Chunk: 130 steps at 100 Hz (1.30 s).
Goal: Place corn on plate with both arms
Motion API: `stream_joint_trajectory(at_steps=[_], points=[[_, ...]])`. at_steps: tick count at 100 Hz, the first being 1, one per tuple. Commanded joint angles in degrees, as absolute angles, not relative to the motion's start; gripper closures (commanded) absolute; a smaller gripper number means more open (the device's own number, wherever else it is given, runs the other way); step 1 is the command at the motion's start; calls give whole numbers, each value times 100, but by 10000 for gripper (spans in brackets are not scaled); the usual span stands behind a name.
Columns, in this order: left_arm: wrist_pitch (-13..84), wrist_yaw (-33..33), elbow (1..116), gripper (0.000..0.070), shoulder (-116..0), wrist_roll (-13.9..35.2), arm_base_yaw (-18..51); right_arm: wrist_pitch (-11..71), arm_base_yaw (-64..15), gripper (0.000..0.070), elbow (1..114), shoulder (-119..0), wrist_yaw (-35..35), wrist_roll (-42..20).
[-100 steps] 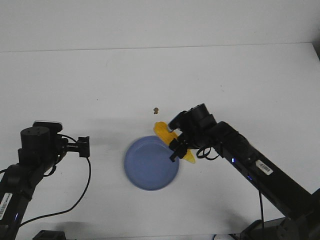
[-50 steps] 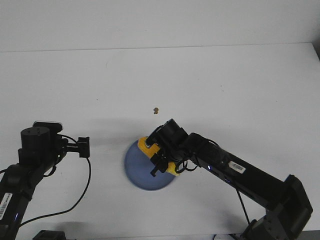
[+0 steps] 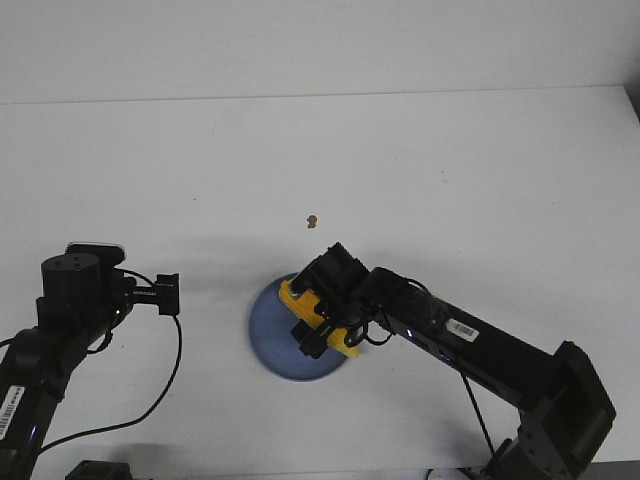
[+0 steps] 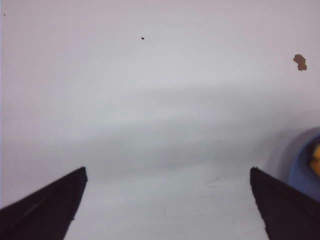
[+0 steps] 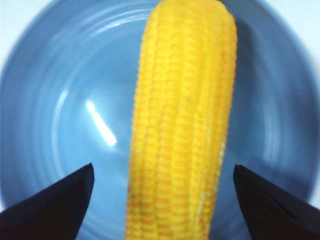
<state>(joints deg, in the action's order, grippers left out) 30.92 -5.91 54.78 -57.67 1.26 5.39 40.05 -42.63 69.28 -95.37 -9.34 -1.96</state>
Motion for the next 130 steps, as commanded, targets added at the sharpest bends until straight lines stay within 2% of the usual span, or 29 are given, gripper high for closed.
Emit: stream_joint_trajectory(at_steps=[1,26,56,77,103,130], points=[[3092,-598,5531,29,-5802,174,537,3988,-4265,114,7006,-9362,-816,-261],[3166,-598,5531,35,-5800,71,537,4007,-3573,112,7006,-8187,-738,-67],[3164,-598,5531,34,-5767,91,537,4357,-1737,112,6895,-6440,-379,137],[3131,-598,5522,34,-5402,226,537,4029,-707,112,6117,-4993,-379,139],[2947,-596,5194,34,-4254,301,537,3601,-443,112,4718,-3162,-150,84],[2746,-279,3865,35,-2397,576,537,3603,-443,112,3603,-1754,10,-148]])
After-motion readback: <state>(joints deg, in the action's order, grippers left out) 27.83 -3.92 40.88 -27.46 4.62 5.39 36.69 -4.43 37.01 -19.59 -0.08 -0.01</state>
